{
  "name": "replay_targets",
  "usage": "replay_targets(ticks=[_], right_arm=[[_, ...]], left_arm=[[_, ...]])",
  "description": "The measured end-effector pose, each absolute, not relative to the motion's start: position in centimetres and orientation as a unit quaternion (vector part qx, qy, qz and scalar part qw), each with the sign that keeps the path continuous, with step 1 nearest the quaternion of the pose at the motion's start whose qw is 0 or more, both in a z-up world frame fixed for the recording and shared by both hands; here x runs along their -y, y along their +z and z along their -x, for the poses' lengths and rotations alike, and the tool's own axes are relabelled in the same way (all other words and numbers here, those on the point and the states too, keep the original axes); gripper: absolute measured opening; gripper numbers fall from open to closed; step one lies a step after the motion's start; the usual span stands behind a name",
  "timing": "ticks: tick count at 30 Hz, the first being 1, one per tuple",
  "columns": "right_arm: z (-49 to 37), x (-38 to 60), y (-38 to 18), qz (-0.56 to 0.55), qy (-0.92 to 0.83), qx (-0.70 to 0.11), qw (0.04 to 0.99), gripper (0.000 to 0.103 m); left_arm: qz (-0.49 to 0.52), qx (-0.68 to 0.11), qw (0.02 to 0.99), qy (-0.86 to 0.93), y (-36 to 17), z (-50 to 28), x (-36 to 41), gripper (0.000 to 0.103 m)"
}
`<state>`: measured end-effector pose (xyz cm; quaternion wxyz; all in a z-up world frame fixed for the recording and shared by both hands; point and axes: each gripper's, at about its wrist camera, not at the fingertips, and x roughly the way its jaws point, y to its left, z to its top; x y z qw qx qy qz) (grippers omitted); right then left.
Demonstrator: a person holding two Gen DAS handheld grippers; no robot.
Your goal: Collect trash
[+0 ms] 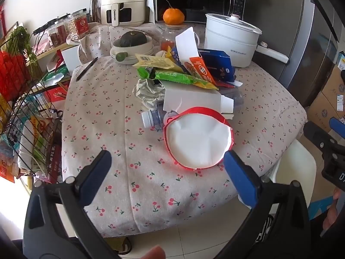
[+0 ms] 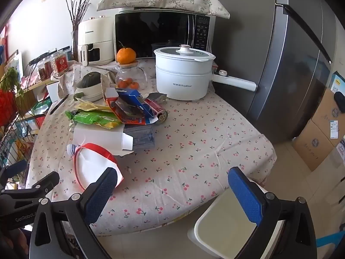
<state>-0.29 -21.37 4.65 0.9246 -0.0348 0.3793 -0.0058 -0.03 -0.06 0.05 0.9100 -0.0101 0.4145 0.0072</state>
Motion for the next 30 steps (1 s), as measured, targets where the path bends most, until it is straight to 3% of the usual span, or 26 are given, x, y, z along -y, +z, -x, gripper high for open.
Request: replay_targets(ticks=[30], right_arm=[[2.2, 23.8, 3.2, 0.042, -0.029, -0.397, 0.916, 0.103]], left_arm=[[-0.012, -0.41, 0.912, -0.008, 0.3, 1.0, 1.9, 0.103]])
